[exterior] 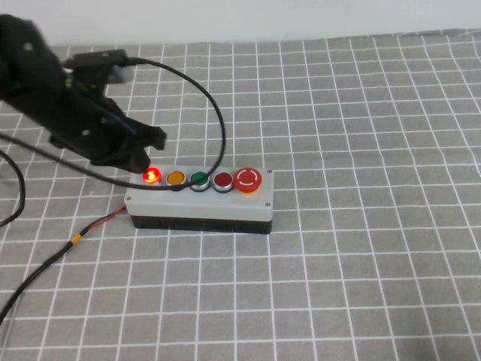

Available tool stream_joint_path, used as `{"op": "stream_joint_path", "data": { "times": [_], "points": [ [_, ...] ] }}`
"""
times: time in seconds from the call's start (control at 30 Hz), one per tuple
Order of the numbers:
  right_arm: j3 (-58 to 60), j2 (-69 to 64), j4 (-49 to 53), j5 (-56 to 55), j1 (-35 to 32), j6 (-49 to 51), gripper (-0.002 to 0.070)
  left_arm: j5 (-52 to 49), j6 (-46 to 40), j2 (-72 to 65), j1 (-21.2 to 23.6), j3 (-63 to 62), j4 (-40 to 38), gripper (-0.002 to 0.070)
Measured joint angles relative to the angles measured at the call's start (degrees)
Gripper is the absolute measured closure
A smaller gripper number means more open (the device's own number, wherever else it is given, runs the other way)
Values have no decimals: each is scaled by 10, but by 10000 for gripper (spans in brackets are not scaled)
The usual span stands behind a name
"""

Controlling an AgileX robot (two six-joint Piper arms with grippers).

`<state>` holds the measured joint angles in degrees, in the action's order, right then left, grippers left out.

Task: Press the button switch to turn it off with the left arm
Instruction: Press the button to turn off

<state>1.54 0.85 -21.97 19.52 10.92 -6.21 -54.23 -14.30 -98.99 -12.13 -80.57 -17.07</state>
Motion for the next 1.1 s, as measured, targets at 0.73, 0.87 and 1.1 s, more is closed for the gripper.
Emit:
{"op": "stream_joint_path", "data": {
  "times": [0.73,0.87,1.1],
  "points": [
    [0,0,0,0,0,0,694,-10,0,-76,-12,-53,26,678],
    [0,0,0,0,0,0,694,-12,0,-78,-12,-53,28,678],
    [0,0,0,0,0,0,694,-17,0,-86,-12,-59,27,678]
  ]
}}
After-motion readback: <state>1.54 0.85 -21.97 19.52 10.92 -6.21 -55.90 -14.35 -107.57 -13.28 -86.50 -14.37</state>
